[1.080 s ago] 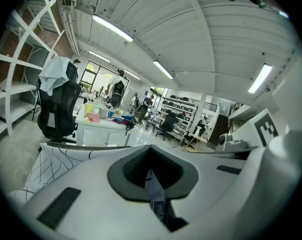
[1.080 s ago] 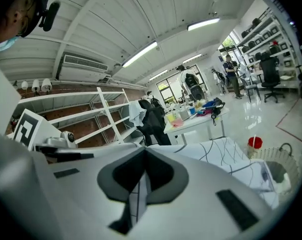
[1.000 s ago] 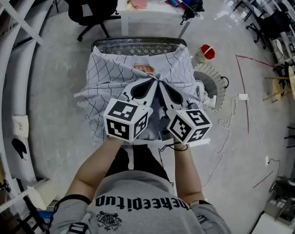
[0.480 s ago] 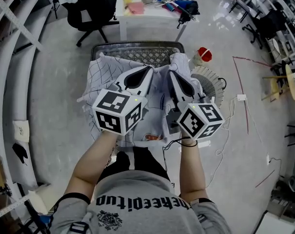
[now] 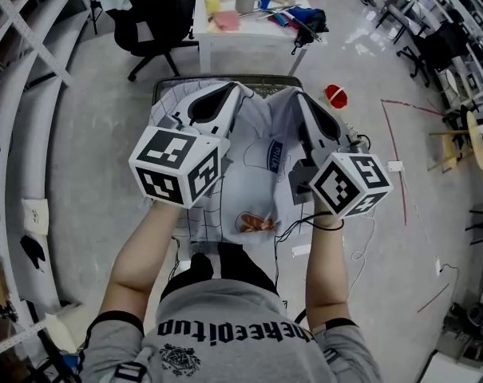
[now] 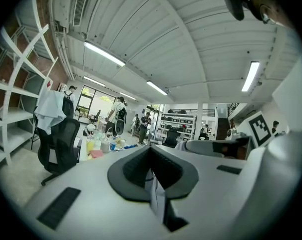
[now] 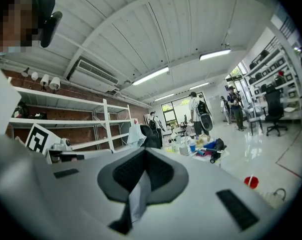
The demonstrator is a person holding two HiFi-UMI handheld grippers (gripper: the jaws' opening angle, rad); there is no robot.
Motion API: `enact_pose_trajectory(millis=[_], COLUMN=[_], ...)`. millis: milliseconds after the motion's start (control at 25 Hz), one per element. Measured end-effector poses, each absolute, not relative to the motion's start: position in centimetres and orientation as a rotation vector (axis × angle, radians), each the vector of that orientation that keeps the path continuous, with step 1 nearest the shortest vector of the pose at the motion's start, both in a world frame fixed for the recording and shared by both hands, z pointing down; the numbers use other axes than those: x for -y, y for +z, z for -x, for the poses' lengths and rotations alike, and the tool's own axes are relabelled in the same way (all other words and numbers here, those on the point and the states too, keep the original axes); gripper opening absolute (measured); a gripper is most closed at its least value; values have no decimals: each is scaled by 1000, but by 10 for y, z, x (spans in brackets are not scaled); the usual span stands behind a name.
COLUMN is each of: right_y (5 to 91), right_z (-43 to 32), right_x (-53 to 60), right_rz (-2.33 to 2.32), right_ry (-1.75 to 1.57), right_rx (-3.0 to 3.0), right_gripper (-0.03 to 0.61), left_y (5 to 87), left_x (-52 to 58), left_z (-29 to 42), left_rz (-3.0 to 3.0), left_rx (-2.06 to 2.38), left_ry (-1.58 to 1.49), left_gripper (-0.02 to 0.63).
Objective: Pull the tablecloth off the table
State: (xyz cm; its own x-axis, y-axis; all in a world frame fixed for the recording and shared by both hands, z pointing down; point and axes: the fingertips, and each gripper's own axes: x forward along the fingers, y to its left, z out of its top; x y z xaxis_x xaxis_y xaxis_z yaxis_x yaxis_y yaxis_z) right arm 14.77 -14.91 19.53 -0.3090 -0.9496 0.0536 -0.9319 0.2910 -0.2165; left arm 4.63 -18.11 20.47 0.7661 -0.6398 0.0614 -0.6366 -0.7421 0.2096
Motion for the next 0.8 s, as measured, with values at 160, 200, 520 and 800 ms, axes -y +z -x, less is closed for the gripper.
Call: enact_pose_trajectory(millis=[160, 200, 520, 800], right_y=[166, 158, 117, 108], right_z=[-150, -151, -173, -200], right_x=[156, 158, 167, 166], right_rz=[1787, 1788, 1827, 1874], right_ry=[-224, -198, -89, -76], right_rx=[-2460, -2461, -2417, -2355], right_gripper=[9, 9, 9, 9], left_y=[177, 170, 135, 125], left_x=[190, 192, 216, 228], left_z=[-39, -36, 1, 39], left_rz=[-2795, -2806, -2810, -2773], left_rx=[1038, 1048, 1161, 1227], left_ry=[-69, -82, -160, -217], left_gripper=[12, 12, 12, 12])
